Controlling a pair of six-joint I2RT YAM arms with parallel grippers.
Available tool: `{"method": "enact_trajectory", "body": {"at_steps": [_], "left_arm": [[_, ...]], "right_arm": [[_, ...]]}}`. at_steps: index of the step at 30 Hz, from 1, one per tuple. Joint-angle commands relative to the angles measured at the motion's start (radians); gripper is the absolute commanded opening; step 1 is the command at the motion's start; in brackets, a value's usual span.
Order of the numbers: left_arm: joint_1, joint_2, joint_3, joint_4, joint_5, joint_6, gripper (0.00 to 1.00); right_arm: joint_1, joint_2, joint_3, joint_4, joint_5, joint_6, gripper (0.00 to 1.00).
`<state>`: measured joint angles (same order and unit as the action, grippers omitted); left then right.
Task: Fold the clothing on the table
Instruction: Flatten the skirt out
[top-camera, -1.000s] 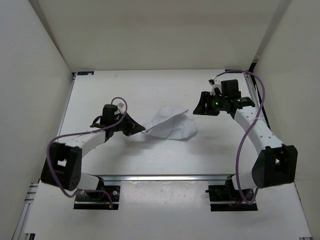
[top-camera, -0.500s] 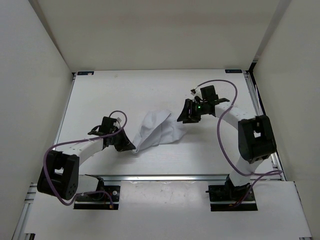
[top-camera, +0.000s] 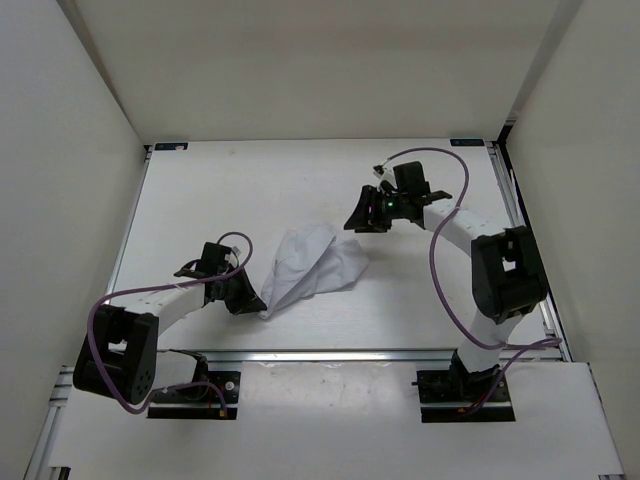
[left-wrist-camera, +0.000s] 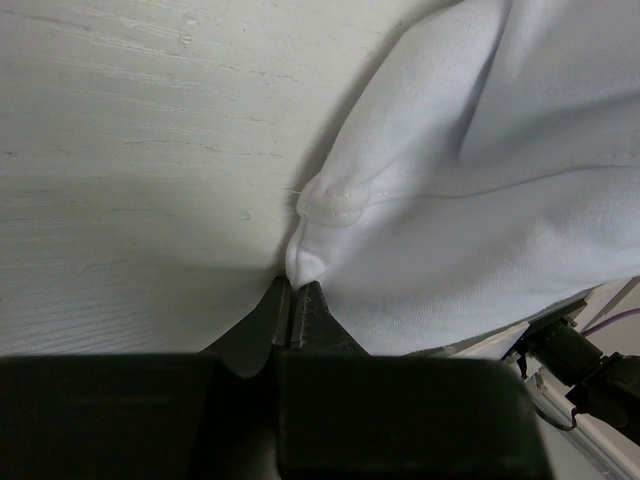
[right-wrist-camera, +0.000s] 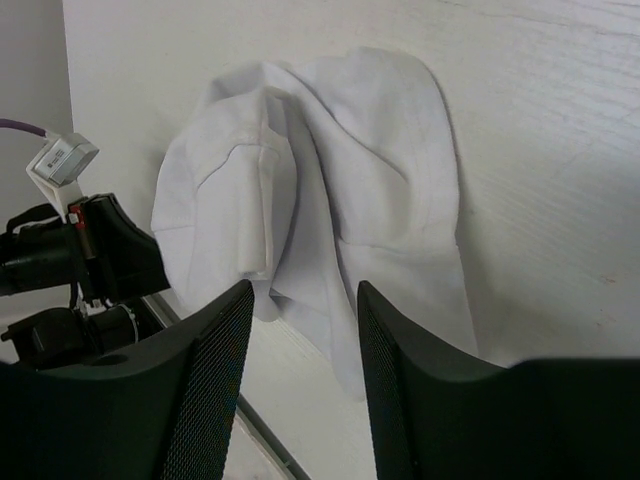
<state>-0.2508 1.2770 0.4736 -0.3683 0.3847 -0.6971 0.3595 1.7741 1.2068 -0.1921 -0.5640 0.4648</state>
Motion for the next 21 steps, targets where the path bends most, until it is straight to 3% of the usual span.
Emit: {"method": "enact_trajectory", "body": {"at_steps": [1,5,14,19,20,21], "left_arm": [[-0.001,-0.018,0.016,-0.009,-0.012,0.018,0.0],[-0.002,-0.019,0.016,-0.014,-0.017,0.019,0.0],[0.001,-0.011,0.014,-0.015,-0.017,0.025,0.0],[0.01,-0.019,0.01,-0.008,-0.007,0.027,0.0],[0.015,-0.01,0.01,-0.012,-0.013,0.028,0.0],[0.016,-0.013,0.013,-0.008,-0.015,0.028,0.0]], "right_arm": [[0.022,0.021,0.027,0.039,-0.028,0.003,0.51],[0.033,0.048,0.033,0.124,-0.12,0.037,0.51],[0.065,0.189,0.132,0.138,-0.233,0.037,0.45],[0.078,0.226,0.163,0.137,-0.319,0.061,0.25],[0.072,0.229,0.162,0.138,-0.345,0.061,0.17],[0.075,0.238,0.162,0.122,-0.368,0.064,0.02]]}}
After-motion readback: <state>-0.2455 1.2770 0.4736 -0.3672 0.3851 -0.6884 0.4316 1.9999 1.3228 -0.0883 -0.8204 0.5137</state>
